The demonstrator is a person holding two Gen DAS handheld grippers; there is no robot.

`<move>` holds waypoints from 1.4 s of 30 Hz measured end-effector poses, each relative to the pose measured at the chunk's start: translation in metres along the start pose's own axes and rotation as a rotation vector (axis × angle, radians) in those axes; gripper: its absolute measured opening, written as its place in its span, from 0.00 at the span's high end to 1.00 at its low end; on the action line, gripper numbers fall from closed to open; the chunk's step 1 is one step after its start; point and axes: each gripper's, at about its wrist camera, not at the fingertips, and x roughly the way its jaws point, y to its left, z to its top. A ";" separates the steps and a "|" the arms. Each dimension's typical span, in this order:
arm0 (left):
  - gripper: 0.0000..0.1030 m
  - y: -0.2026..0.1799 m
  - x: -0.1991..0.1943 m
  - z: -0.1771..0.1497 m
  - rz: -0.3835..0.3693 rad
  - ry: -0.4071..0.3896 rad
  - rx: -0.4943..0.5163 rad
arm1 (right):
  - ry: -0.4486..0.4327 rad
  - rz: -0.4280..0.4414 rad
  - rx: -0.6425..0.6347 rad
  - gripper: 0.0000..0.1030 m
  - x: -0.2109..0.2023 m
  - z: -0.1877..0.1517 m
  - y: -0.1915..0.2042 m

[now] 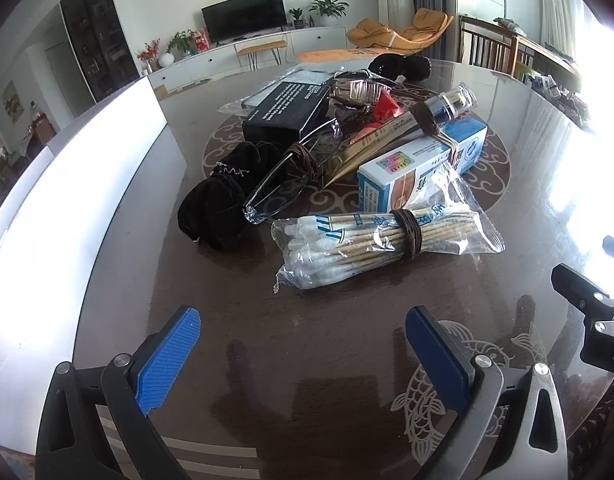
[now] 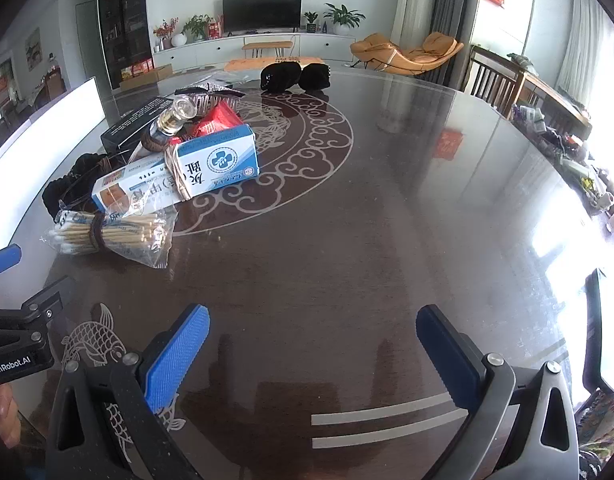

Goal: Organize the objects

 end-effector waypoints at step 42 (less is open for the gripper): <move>0.00 0.008 0.023 0.011 -0.134 0.081 -0.032 | 0.056 0.040 0.030 0.00 0.015 -0.004 -0.001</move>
